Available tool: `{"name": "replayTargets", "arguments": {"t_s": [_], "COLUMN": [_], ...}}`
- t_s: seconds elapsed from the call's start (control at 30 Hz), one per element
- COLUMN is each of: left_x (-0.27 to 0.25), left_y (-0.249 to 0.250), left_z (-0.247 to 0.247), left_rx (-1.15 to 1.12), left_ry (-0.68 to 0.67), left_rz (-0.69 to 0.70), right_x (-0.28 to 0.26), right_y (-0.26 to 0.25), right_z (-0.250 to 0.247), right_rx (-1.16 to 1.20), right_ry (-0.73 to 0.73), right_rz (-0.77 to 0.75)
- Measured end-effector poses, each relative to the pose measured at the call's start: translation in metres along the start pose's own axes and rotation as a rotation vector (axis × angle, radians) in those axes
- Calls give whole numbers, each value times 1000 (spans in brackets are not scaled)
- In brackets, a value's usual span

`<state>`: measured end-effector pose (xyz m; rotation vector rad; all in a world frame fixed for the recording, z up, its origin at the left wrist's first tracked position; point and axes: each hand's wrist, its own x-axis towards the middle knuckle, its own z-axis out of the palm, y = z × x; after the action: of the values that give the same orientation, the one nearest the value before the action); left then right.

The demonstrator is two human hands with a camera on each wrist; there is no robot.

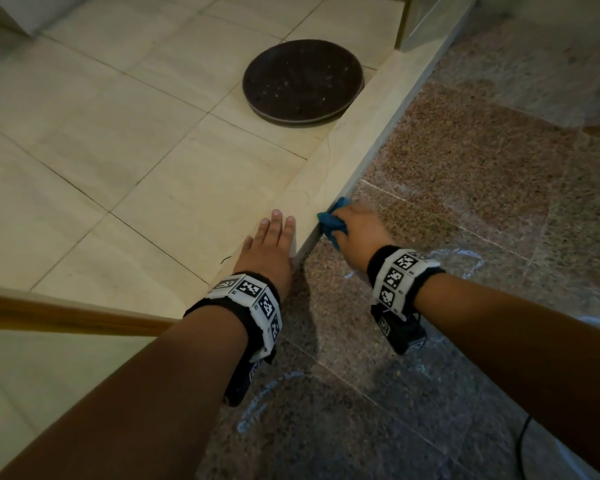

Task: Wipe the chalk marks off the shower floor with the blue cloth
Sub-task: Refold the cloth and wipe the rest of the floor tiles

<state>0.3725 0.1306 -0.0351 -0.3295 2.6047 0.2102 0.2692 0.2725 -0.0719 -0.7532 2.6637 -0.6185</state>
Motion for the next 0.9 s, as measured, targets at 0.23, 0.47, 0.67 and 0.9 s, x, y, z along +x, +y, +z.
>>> {"name": "replayTargets", "arguments": {"t_s": [0.23,0.47,0.67,0.9], "left_x": [-2,-2,-1,-2], "left_y": [1,-6,-2,-4], "left_z": [1,-3,1,-2], "left_rx": [12,-6,28,33], "left_ry": [14,-24,3,-21], "left_rz": [-8,41,14,15], "right_x": [-41,23,-6,-33], "right_y": [3,35,0,-6], "right_z": [1,-28,13,9], "right_rx": [-188,-166,-256,-99], "right_ry": [-175,-45,-129,-134], "right_rz": [-400,244,-36,-253]}}
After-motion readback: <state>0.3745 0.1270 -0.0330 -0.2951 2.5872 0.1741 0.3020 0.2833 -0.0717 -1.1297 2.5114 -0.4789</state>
